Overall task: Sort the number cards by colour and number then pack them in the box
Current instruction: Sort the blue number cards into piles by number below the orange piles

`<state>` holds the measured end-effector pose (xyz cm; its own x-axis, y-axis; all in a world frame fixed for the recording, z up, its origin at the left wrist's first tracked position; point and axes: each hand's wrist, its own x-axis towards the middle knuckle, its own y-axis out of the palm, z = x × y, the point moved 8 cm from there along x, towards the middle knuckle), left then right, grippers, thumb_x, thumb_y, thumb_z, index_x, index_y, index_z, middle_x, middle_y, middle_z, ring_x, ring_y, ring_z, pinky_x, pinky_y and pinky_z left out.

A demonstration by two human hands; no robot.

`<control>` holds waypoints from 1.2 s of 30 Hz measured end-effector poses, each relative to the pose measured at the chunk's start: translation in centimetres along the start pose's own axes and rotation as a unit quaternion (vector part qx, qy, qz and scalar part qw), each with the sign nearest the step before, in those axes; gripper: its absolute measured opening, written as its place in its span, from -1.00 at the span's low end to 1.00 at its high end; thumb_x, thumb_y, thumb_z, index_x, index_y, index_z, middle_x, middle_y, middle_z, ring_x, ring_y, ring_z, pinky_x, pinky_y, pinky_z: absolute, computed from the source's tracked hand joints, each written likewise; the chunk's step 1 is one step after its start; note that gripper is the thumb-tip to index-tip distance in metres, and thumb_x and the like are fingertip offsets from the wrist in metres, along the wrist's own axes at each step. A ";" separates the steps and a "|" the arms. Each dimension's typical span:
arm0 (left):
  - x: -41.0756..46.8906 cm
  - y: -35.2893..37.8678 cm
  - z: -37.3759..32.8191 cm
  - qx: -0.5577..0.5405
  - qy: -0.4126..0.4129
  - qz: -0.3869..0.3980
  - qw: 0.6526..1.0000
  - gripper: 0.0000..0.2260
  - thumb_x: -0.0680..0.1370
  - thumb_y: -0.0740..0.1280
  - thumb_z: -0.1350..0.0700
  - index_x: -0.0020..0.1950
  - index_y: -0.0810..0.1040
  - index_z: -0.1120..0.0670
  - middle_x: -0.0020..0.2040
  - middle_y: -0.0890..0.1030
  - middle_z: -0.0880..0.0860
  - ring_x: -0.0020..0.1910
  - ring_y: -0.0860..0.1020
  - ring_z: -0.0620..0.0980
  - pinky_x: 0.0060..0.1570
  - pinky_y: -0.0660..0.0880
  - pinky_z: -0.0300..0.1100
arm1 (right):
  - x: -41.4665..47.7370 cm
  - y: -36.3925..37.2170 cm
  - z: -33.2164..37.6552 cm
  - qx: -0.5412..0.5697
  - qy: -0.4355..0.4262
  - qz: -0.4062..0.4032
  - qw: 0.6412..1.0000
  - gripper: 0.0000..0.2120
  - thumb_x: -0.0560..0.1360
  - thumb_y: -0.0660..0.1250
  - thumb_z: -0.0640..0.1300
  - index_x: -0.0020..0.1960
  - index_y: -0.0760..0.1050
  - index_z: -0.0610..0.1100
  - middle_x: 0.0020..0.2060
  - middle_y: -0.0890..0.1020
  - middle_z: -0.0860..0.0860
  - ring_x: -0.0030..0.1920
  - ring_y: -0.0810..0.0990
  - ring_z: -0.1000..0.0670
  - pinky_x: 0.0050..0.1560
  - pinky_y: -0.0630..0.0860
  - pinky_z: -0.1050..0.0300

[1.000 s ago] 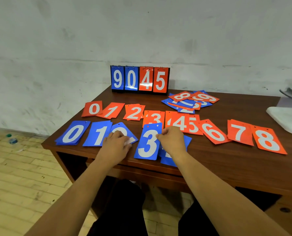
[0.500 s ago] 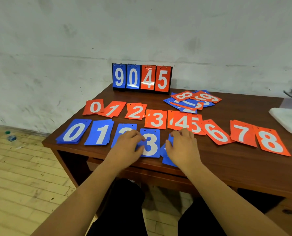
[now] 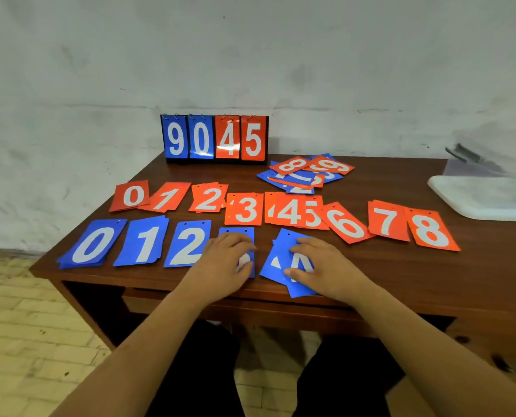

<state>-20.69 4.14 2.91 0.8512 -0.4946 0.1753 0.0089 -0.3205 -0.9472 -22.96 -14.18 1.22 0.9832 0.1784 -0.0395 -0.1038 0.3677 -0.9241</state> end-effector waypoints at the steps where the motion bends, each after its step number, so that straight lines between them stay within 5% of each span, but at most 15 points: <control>1: 0.2 0.3 -1.1 0.009 0.025 0.017 1.000 -0.68 0.60 0.24 -0.03 0.35 0.47 -0.09 0.39 0.39 -0.15 0.41 0.27 -0.15 0.45 0.17 -0.06 | 0.1 0.0 -0.1 0.000 0.002 -0.010 1.000 -0.41 0.50 0.28 0.25 0.45 0.34 0.04 0.49 0.28 0.07 0.48 0.22 0.05 0.48 0.22 0.01; 9: -0.9 1.4 -3.8 0.006 0.053 0.021 0.998 -0.59 0.63 0.16 -0.04 0.49 0.26 -0.09 0.38 0.43 -0.11 0.39 0.31 -0.15 0.47 0.04 -0.15 | 0.9 0.5 -1.0 -0.018 0.061 -0.121 0.991 -0.46 0.51 0.24 0.28 0.35 0.40 -0.03 0.35 0.39 -0.01 0.37 0.33 -0.01 0.37 0.32 0.05; 18: -0.9 0.0 -4.3 -0.038 0.040 -0.004 0.998 -0.66 0.62 0.21 -0.03 0.40 0.39 -0.07 0.31 0.48 -0.12 0.32 0.36 -0.17 0.33 0.21 -0.25 | 1.6 0.3 0.1 0.005 0.062 -0.136 0.989 -0.47 0.54 0.20 0.26 0.38 0.39 -0.04 0.41 0.34 -0.05 0.43 0.26 -0.05 0.43 0.25 -0.02; 25: 8.4 -3.7 -1.4 -0.054 0.002 -0.064 0.997 -0.79 0.59 0.29 0.06 0.22 0.52 0.03 0.15 0.53 -0.03 0.15 0.47 -0.09 0.12 0.41 -0.23 | 5.7 -6.2 -2.7 0.001 0.080 -0.167 0.983 -0.50 0.57 0.21 0.18 0.40 0.37 -0.08 0.39 0.35 -0.06 0.40 0.32 -0.07 0.38 0.34 -0.05; 36: 25.9 1.3 3.5 0.001 -0.065 -0.015 0.998 -0.79 0.56 0.31 0.10 0.17 0.54 0.09 0.16 0.52 0.10 0.10 0.48 -0.01 0.07 0.47 -0.14 | 18.3 -8.8 -10.8 -0.054 0.109 -0.110 0.986 -0.54 0.55 0.30 0.03 0.37 0.36 -0.15 0.32 0.41 -0.12 0.27 0.45 -0.09 0.23 0.49 -0.04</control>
<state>3.22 -6.28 5.33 0.9115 -0.3754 0.1678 0.0370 -0.3315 -0.9427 -2.46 -24.04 4.50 0.9902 -0.1003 0.0967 0.1209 0.2735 -0.9542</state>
